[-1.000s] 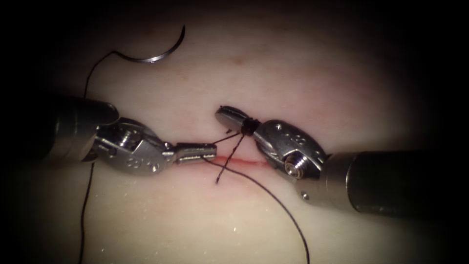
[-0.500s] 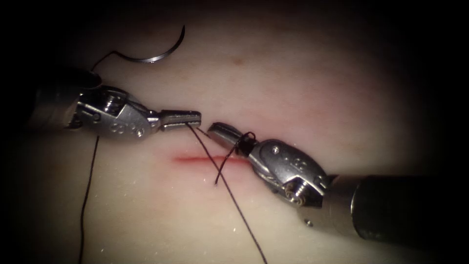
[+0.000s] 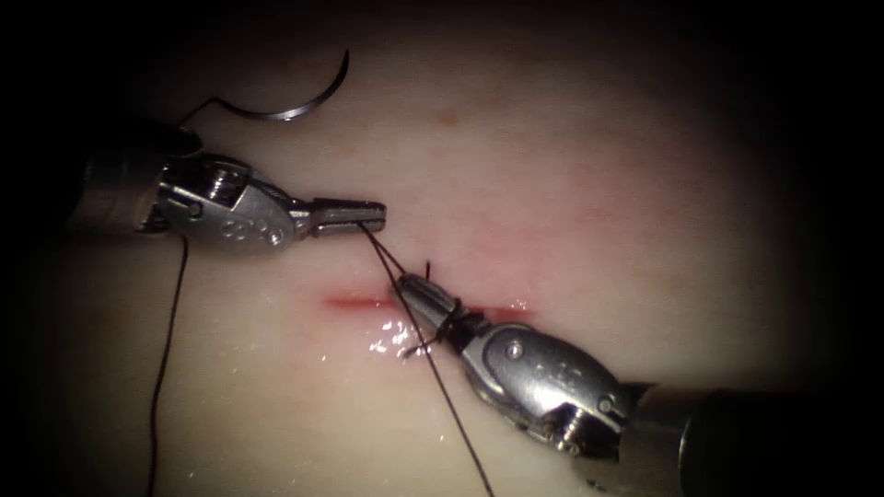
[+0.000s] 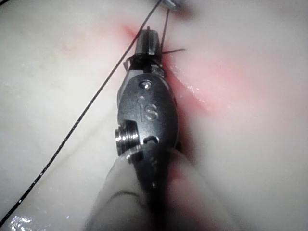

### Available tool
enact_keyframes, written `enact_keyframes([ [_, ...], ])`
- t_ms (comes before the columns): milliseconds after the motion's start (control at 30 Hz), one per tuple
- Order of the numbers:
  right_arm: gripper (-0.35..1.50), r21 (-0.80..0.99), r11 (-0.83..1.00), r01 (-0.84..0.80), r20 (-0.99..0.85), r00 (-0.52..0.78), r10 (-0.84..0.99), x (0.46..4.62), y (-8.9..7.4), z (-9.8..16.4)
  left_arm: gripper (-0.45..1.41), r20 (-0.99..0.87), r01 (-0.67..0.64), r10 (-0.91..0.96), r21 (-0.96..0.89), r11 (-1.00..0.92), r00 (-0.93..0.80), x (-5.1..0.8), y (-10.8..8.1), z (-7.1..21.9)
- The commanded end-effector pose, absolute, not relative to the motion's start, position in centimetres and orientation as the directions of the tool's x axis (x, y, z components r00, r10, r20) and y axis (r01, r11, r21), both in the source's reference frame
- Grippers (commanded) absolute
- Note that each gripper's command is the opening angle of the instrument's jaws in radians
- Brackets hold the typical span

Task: Wound Closure
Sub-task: Tighten downward with right grippers and upward with left jaws

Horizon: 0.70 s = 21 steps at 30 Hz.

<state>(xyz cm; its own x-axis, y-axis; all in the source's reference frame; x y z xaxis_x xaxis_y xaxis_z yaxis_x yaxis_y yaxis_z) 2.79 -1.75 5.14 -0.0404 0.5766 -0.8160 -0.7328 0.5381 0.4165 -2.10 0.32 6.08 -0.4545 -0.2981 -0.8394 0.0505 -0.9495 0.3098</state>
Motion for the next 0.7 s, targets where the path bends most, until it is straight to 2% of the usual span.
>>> enact_keyframes([
  [33,-0.35,0.413,0.546,-0.729,-0.817,-0.032,0.576,2.85,-1.88,5.13,-0.45,-0.841,0.051,-0.296,0.307,-0.950,-0.453,-2.15,0.32,6.13],
  [700,-0.35,0.336,0.600,-0.726,-0.837,0.062,0.544,2.85,-2.51,4.78,-0.45,-0.820,0.053,-0.334,0.351,-0.935,-0.465,-2.15,1.10,5.61],
])
